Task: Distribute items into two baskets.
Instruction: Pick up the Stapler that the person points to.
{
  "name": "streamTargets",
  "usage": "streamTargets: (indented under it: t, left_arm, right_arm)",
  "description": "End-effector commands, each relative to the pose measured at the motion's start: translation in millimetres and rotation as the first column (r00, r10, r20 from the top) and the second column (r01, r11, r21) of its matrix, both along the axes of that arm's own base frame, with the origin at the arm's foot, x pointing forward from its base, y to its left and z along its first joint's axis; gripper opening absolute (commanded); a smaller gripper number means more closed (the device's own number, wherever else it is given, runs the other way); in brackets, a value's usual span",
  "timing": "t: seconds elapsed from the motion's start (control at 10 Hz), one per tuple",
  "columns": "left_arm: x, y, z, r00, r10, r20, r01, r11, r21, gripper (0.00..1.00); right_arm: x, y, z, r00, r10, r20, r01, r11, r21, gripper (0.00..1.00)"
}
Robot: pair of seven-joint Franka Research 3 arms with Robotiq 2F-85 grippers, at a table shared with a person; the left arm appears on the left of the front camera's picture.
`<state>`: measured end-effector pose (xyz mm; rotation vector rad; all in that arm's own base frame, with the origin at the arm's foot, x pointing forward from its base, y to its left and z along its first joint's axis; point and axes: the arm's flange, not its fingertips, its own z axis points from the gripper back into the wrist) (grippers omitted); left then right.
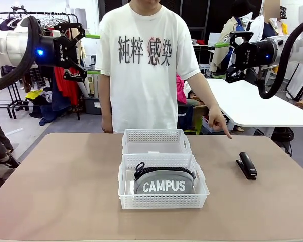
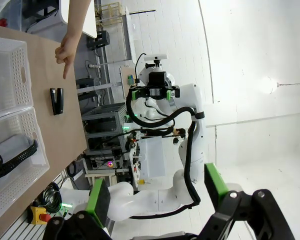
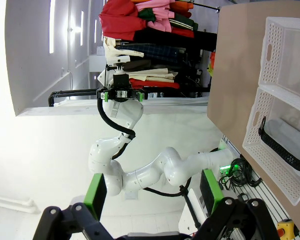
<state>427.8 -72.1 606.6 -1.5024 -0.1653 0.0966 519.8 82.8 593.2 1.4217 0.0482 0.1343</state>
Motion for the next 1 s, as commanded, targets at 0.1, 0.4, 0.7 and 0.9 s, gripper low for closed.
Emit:
streamTargets:
  t: [0.1,0.4,0.7,0.9]
  left_arm:
    - [-1.2,-0.3,2.1,1.0,0.007,0.0,-0.007,1.0,-0.003,1.0]
    - [-1.2,-0.3,2.1,1.0,0.007,0.0,-0.007,1.0,-0.003,1.0]
    - [-1.2,-0.3,2.1,1.0,0.007,0.0,-0.007,1.0,-0.003,1.0]
    - [-1.2,-0.3,2.1,1.0,0.007,0.0,-0.007,1.0,-0.003,1.0]
  right_arm:
    - [-8.1,6.3,18.4,0.998,0.063,0.008,-0.061,0.983,-0.176,1.0]
    - [-10.0,5.8,40.1,0.996,0.091,0.008,-0.075,0.866,-0.495,1.0]
    - [-15.3,3.6,37.9,0.997,0.074,-0.011,-0.059,0.688,-0.723,1.0]
    - [-15.8,-4.6,16.8,0.998,0.053,-0.027,-0.05,0.51,-0.859,1.0]
